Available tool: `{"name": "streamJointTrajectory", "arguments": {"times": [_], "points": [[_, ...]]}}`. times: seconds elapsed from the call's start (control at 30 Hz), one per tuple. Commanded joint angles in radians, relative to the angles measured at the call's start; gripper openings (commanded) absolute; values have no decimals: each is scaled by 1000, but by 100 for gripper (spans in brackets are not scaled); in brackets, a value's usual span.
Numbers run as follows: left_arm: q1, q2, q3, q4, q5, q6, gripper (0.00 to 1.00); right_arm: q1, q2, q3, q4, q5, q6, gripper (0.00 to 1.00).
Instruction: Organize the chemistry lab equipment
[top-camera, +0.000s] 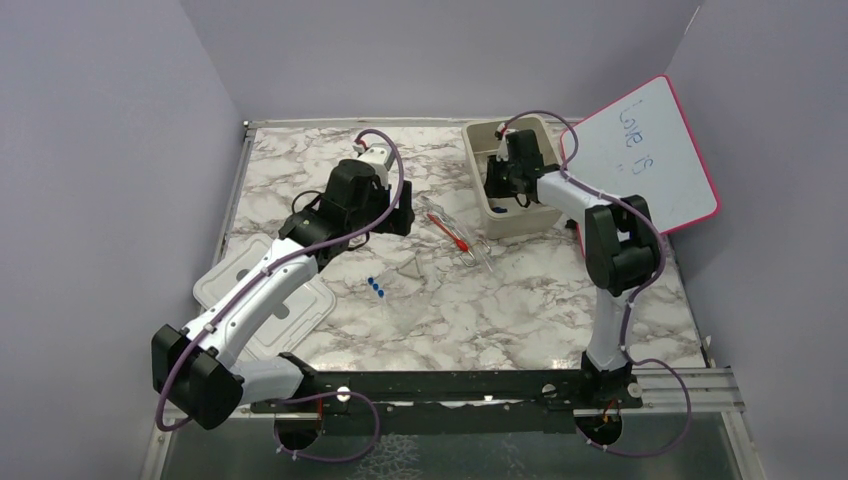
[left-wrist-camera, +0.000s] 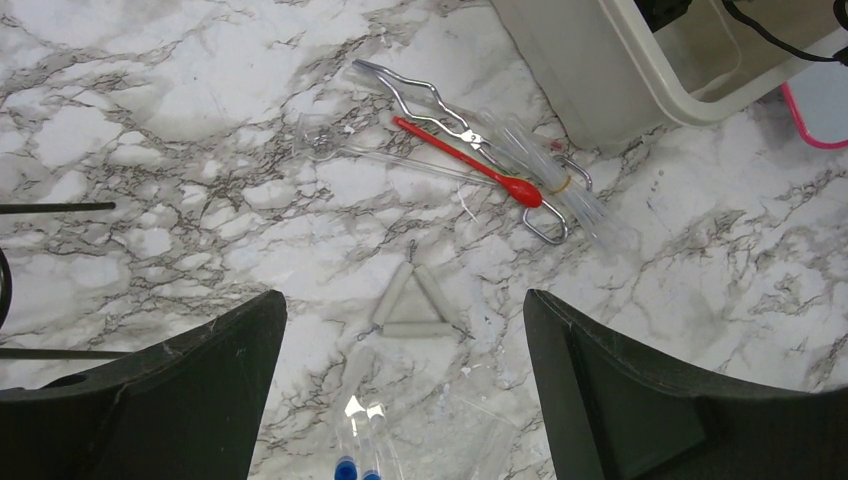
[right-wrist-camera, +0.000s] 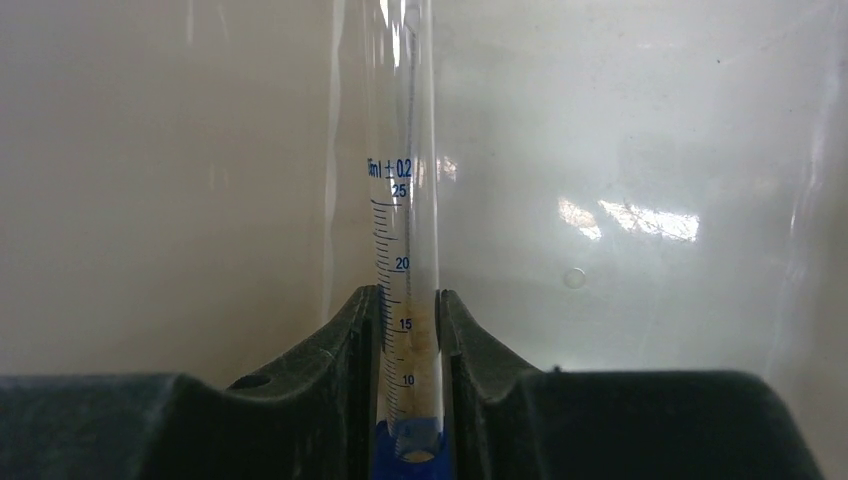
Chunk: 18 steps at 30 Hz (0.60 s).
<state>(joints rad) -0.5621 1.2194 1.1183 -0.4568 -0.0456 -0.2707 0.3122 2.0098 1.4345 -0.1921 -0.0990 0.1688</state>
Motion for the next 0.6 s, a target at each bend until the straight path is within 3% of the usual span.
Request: {"name": "streamJointTrajectory", "arguments": {"times": [0.0,0.23,0.57], "points": [[4,12,-6,23,-15,2,91,-1,28,26,-33,-15,4,30],[4,13,-5,24,-22,-1,91,-1,-67,15,-50,6,12,51],[4,-29,-12,31,-102,-9,91,6,-284,26,-154,46,27,55]]}}
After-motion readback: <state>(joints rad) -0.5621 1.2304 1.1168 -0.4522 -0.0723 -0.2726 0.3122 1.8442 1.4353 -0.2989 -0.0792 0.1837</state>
